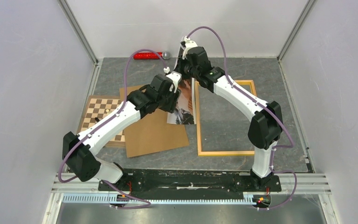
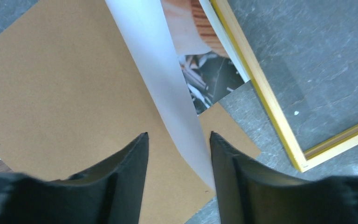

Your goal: Put the photo into the frame

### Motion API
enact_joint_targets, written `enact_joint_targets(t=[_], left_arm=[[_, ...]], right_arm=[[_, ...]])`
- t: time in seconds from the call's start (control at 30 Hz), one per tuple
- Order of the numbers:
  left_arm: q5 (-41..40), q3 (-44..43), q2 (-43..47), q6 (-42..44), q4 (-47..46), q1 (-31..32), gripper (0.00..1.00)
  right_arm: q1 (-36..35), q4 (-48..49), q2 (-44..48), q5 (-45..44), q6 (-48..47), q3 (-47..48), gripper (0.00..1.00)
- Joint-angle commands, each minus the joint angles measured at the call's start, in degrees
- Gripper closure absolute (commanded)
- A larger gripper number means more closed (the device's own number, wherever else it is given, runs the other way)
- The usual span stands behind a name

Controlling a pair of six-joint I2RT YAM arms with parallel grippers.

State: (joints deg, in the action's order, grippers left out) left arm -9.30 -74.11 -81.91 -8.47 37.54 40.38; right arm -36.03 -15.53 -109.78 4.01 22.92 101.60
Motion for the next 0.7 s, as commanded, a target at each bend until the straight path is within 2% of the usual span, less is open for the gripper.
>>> enact_joint_targets(t=[0.0, 0.07, 0.13, 0.4, 0.5, 0.67], left_arm=[[-0.6, -4.0, 2.5, 1.5, -0.9, 0.2, 0.34], [-0.8, -5.1, 3.6, 2.1, -0.2, 0.2, 0.27], [-1.1, -6.1, 4.7, 3.1, 0.5, 0.2, 0.24], [-2.1, -13.5, 8.6, 8.0, 2.6, -0.5, 0.2], [-2.2, -16.5, 8.9, 8.4, 3.0, -1.1, 0.2], [-2.7, -19.5, 8.1, 10.7, 2.9, -1.9, 0.2]], right_arm=[[0.8, 1.5, 3.9, 0.1, -0.7, 3.3, 1.0], [1.0, 1.4, 4.8, 0.9, -0.7, 3.7, 1.0], [1.1, 1.8, 5.7, 2.5, -0.6, 4.0, 1.0], [1.5, 3.0, 10.8, 10.1, 1.6, 2.4, 1.0], [3.6, 4.6, 15.1, 13.7, 3.6, -1.5, 1.0], [11.0, 8.1, 25.1, 19.5, 8.1, -13.0, 1.0]])
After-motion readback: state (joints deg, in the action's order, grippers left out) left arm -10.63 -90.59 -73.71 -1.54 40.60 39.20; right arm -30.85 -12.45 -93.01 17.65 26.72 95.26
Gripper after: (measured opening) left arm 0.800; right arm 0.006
